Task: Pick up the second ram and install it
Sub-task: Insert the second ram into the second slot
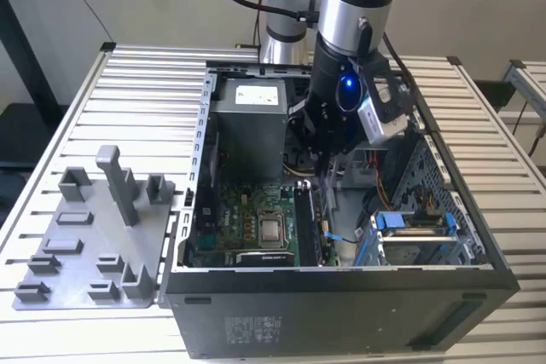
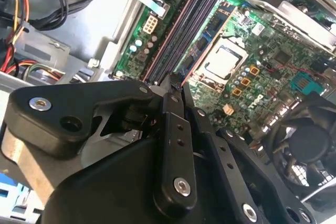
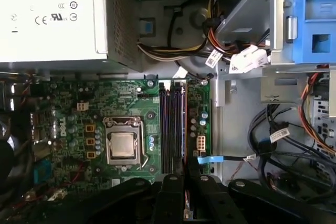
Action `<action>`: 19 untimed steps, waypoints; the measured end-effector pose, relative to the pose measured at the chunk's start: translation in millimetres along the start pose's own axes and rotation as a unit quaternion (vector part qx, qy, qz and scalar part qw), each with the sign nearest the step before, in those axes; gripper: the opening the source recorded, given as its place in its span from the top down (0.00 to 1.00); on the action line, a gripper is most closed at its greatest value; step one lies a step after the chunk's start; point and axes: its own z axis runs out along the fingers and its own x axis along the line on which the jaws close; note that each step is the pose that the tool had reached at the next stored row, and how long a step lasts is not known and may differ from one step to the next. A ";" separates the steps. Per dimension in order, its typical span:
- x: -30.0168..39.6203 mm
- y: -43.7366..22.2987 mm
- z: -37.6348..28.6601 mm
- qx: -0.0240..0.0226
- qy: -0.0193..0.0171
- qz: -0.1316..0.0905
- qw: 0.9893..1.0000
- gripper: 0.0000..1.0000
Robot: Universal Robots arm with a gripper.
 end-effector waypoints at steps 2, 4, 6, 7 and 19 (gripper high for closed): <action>0.0 0.0 3.7 0.000 0.000 -0.002 1.000 0.86; 0.0 0.0 7.2 0.000 0.000 -0.003 1.000 0.86; 0.0 0.0 10.9 0.000 0.000 -0.003 1.000 0.86; 0.0 0.0 12.7 0.000 0.000 -0.003 1.000 0.86; 0.2 -0.3 21.2 0.000 0.001 -0.003 1.000 0.86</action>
